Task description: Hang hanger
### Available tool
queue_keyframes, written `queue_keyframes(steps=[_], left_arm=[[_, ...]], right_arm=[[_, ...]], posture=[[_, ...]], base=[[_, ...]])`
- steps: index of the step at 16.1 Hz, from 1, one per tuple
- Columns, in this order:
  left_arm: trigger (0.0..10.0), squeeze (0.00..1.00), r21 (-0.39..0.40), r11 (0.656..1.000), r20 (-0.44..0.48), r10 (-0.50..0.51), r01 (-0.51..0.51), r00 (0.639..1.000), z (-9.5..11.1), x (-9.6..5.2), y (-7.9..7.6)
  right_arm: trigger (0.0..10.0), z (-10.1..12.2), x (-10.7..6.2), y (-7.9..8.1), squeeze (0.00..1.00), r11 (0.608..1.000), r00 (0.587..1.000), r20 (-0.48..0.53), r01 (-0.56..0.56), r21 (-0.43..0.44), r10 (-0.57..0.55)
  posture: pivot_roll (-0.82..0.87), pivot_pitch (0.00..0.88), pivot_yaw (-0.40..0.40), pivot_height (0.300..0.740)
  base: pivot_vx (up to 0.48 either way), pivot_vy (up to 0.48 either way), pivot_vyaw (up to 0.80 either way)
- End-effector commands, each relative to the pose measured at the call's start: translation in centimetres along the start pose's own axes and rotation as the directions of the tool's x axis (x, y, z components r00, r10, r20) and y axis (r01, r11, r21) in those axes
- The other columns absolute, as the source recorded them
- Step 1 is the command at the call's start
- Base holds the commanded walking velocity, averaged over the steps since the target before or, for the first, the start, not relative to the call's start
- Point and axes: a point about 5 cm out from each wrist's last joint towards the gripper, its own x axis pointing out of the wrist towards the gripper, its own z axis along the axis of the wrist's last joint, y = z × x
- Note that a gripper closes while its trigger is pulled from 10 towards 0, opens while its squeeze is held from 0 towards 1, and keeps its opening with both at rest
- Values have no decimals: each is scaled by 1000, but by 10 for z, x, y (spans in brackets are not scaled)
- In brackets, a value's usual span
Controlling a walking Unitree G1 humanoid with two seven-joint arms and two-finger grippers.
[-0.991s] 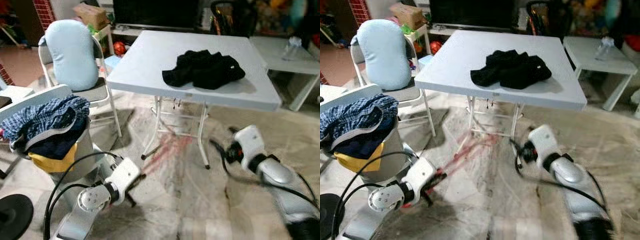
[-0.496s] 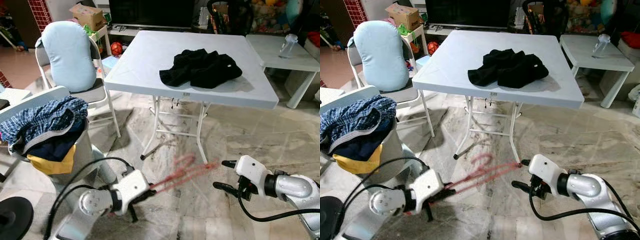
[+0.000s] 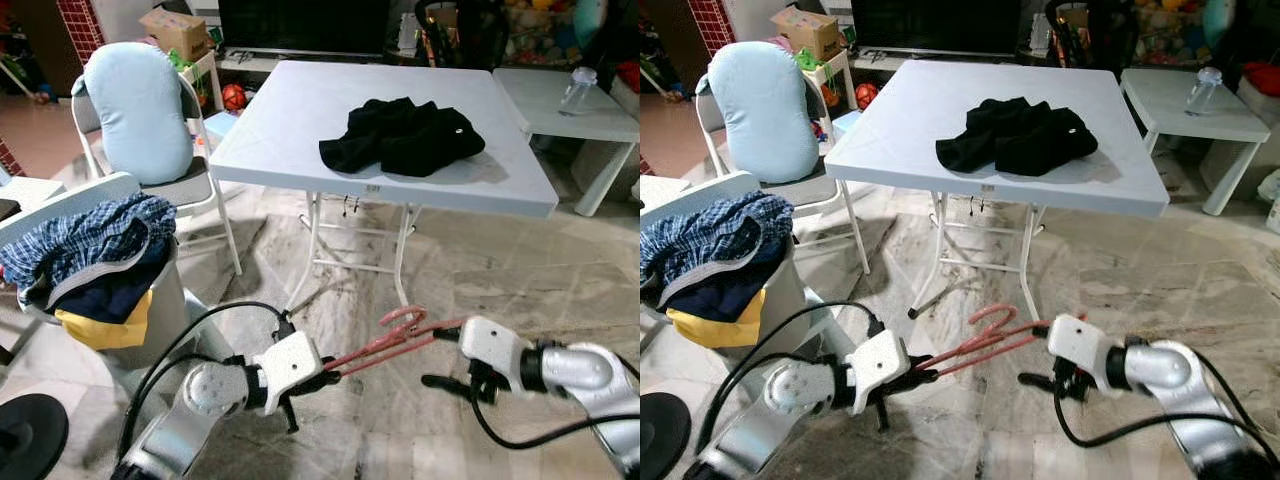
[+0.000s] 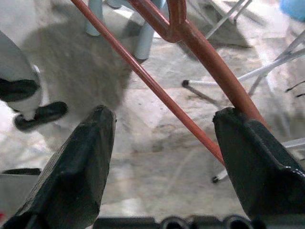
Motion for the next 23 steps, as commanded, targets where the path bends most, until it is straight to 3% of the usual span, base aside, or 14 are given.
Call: queue_keyframes(steps=[1, 4, 7, 9, 11, 13, 15, 18, 22, 23], left_arm=[[10000, 0, 21, 998, -13, -55, 56, 998, -1, 6, -1], [10000, 0, 40, 998, -36, -39, 40, 999, -4, 8, 8], [10000, 0, 56, 993, -121, 105, -99, 987, -16, 3, 30], [10000, 0, 54, 986, -134, 161, -155, 978, -19, 1, 37], [10000, 0, 49, 992, -86, 121, -117, 989, -14, 4, 32], [10000, 0, 70, 998, -27, 9, -7, 1000, -5, 13, 19], [10000, 0, 84, 995, -32, -51, 54, 998, -5, 18, 12], [10000, 0, 103, 987, -8, -121, 121, 993, 2, 28, 5], [10000, 0, 144, 979, 14, -149, 145, 989, 11, 36, 7], [10000, 0, 169, 975, 32, -154, 146, 988, 14, 38, 7]], right_arm=[[10000, 7, -1, -9, 0, 998, 1000, 4, 24, -66, -24], [10000, 5, -10, -12, 0, 995, 999, -34, 9, -102, -12], [10000, -13, -31, -4, 0, 993, 977, -177, -122, -9, 118], [10000, -25, -37, -7, 0, 996, 967, -244, -86, -27, 77], [10000, -21, -33, -18, 0, 997, 979, -204, 11, -82, -27], [10000, -4, -21, -25, 0, 984, 988, -127, 70, -162, -91], [10000, 2, -16, -29, 0, 978, 990, -90, 92, -189, -111], [10000, 7, -11, -26, 0, 981, 996, -65, 48, -189, -61], [10000, 0, -16, -18, 0, 985, 992, -118, -63, -158, 45], [8431, -1, -19, -16, 0, 983, 987, -133, -106, -150, 86]], posture=[[-6, 0, 8, 740], [-14, 0, 19, 740], [-18, 0, 29, 740], [-18, 0, 27, 740], [-20, 0, 27, 740], [-21, 0, 26, 740], [-21, 0, 28, 740], [-28, 0, 31, 740], [-38, 0, 39, 740], [-38, 0, 39, 740]], base=[[0, 0, 0], [0, 0, 0], [0, 0, 0], [0, 0, 0], [0, 0, 0], [0, 0, 0], [0, 0, 0], [0, 0, 0], [0, 0, 0], [0, 0, 0]])
